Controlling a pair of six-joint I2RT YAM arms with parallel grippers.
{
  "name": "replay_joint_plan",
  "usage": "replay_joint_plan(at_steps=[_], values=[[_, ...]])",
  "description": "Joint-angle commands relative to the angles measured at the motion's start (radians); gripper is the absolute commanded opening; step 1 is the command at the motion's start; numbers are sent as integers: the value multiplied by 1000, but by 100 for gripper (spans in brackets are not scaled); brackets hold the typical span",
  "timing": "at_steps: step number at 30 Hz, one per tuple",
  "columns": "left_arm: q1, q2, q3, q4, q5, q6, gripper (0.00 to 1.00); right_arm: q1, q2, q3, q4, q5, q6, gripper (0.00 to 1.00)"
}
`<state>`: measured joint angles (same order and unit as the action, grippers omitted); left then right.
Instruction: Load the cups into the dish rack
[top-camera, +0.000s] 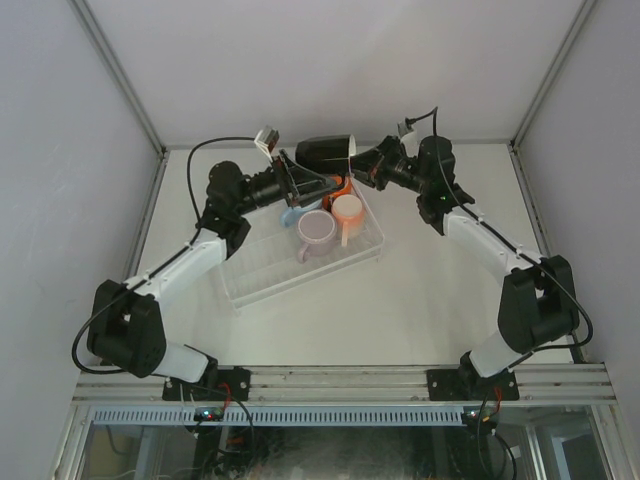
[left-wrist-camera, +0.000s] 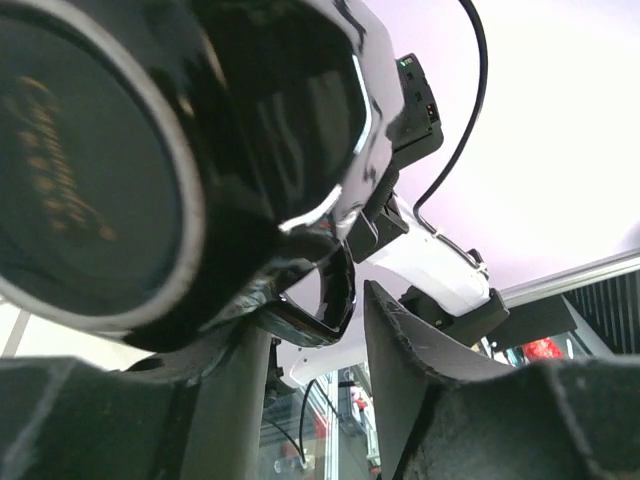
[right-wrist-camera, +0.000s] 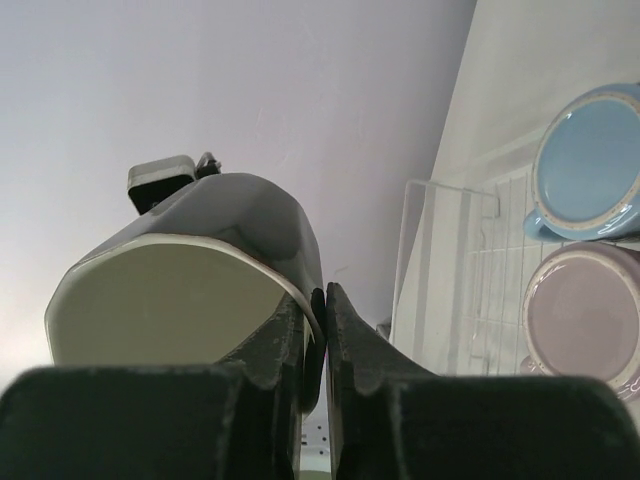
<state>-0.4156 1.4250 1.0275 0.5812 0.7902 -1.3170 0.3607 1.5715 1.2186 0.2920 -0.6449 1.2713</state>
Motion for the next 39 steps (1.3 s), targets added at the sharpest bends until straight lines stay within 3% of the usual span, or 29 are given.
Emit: replay_joint_plan(at_steps=[1,9,25,31,36,39], values=[[-38,-33,-22,90,27,45,46,27,-73,-18,127,97,42,0],[-38,-21,-17,142,16,4,54,66,-93,-54,171,100,-12,0],[-34,20,9,237,19,-65,48,105,-136,-106,75,78,-211,0],[-35,38,12,249,7,-73,31,127,-141,-113,32,84,-270,0],[-35,48,7,275,-1,-85,4,139,-137,-114,17,81,-294,0],[-32,51,-5,307,-7,-97,0,141,-137,-114,6,78,-311,0]])
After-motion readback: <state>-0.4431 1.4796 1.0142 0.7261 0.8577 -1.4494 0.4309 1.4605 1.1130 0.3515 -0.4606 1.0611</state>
